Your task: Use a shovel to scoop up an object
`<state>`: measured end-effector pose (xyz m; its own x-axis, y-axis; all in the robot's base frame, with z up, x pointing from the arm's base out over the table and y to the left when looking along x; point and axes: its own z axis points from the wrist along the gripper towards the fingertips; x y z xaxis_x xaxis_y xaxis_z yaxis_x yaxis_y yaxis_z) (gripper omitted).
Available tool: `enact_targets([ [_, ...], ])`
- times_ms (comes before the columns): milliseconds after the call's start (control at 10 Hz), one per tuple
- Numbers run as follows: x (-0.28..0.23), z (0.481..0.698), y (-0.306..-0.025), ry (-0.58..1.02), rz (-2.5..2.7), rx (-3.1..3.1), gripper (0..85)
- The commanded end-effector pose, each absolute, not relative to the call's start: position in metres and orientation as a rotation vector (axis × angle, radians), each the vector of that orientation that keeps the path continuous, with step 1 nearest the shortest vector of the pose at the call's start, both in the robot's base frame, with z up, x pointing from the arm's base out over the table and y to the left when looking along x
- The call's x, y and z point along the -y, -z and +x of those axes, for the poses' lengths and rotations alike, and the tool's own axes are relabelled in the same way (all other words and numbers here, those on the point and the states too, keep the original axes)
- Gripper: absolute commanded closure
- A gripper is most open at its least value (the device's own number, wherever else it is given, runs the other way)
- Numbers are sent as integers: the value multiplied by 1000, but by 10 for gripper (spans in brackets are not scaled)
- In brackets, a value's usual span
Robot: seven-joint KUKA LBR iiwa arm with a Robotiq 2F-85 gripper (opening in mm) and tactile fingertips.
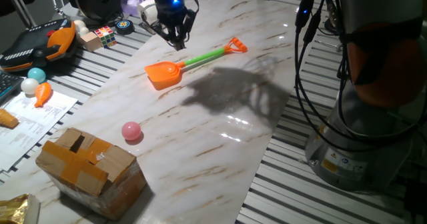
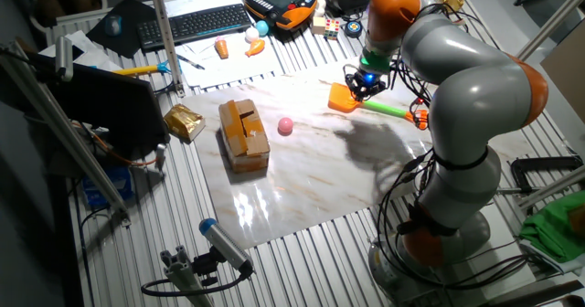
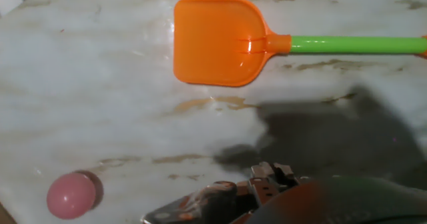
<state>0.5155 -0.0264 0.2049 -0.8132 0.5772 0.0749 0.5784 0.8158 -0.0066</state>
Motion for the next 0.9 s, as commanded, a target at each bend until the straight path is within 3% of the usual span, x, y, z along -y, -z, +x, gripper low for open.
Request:
enact_targets([
  [0, 26, 515, -205, 35, -1215, 2819, 843],
  [800, 33, 516, -197, 13, -1605, 2685, 843],
])
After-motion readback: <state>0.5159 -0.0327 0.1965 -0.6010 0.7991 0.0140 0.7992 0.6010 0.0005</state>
